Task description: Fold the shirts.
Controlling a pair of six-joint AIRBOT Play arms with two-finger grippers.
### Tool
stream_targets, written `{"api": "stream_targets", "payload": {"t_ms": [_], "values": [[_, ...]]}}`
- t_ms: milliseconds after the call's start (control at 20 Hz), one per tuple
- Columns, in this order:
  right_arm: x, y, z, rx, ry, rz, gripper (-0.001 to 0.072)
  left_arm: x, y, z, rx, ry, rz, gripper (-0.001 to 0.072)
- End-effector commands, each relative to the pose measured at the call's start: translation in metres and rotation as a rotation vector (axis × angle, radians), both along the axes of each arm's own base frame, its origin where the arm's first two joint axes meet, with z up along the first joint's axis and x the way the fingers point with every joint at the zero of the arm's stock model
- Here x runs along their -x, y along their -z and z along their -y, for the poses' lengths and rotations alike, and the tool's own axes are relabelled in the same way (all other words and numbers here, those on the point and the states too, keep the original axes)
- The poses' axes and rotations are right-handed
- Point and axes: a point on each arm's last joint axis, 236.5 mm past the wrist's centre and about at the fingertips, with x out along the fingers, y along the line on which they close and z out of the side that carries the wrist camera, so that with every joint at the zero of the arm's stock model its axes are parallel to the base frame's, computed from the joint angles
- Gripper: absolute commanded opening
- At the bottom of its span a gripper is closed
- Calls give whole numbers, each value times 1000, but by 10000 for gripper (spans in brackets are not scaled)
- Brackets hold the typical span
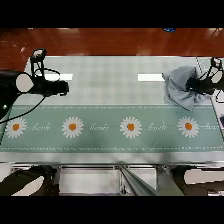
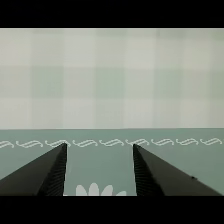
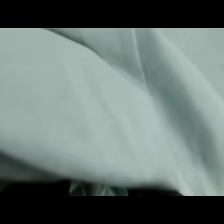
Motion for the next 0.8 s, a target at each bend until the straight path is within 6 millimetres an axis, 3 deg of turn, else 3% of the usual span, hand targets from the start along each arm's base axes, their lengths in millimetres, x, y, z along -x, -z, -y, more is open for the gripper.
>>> {"api": "stream_targets", "payload": {"t_ms": [0,100,150,200,300,350,450,500,600,750], "values": [[7,29,-5,-57,25,-55,392,-2,-2,9,46,-4,7,508],[6,25,-15,-84,-18,-56,73,0,-2,12,62,-6,0,508],[4,18,-21,-93,-67,-49,27,0,-3,11,58,-5,-2,508],[-1,7,-28,-105,-110,-39,27,-2,-5,-1,8,1,8,507],[-14,-35,-33,-101,-176,12,26,-5,-22,-45,-121,-41,3,507],[-24,-67,-34,-82,-207,67,26,-4,-39,-62,-127,-86,-5,507],[-44,-155,-37,-23,-255,249,26,1,-73,-80,-92,-152,17,507],[-51,-211,-40,2,-260,369,26,5,-87,-78,-55,-161,51,507],[-50,-319,-53,32,-266,624,26,18,-103,-54,32,-113,108,507],[-15,-453,-79,75,-301,906,25,46,-105,-5,175,-29,170,507]]}}
